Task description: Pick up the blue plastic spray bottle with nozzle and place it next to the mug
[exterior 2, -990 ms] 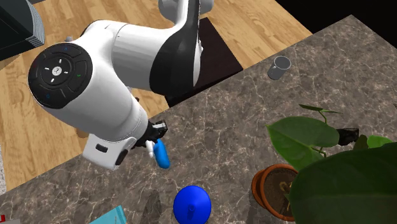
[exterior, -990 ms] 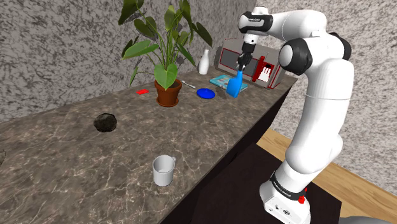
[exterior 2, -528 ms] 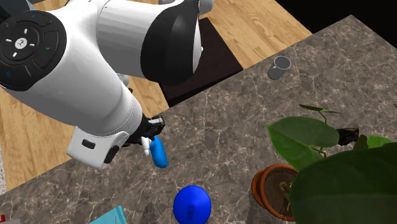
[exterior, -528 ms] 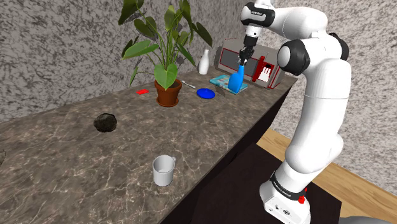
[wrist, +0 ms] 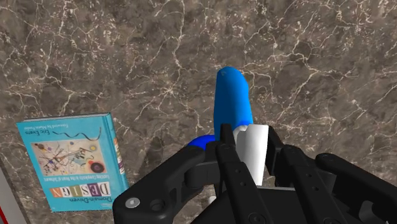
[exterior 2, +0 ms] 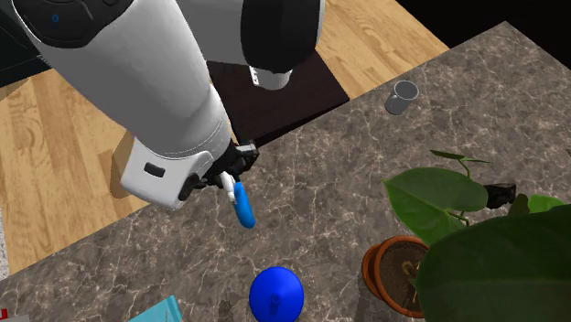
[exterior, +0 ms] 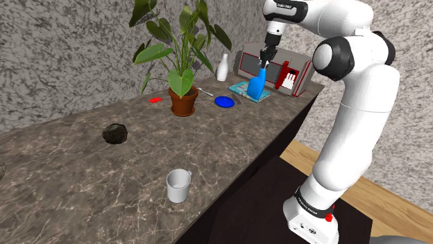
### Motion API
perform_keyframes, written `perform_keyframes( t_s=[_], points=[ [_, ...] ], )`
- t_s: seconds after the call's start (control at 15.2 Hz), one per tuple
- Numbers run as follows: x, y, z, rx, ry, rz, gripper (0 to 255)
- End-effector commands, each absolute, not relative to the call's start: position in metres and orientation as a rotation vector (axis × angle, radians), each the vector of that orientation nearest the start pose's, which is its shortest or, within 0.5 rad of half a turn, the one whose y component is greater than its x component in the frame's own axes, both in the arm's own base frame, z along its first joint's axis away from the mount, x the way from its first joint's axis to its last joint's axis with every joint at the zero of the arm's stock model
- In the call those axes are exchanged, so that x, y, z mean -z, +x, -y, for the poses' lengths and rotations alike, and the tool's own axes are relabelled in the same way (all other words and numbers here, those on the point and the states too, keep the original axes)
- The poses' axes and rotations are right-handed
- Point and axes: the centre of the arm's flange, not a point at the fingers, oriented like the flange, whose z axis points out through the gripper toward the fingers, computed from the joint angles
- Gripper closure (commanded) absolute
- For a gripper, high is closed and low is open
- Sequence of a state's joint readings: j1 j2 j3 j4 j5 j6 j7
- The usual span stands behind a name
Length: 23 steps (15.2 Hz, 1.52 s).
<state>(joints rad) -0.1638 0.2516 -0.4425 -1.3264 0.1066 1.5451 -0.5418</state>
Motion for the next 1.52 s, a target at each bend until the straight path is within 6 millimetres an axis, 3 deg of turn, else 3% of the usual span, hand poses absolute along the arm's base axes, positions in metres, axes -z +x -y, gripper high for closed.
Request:
perform_keyframes(
  t_s=[0.0, 1.45],
  points=[
    [-0.609, 0.532, 0.286, -0.013, -3.136, -0.079, 255],
    [-0.673, 0.470, 0.009, -0.013, -3.136, -0.079, 255]
  ],
)
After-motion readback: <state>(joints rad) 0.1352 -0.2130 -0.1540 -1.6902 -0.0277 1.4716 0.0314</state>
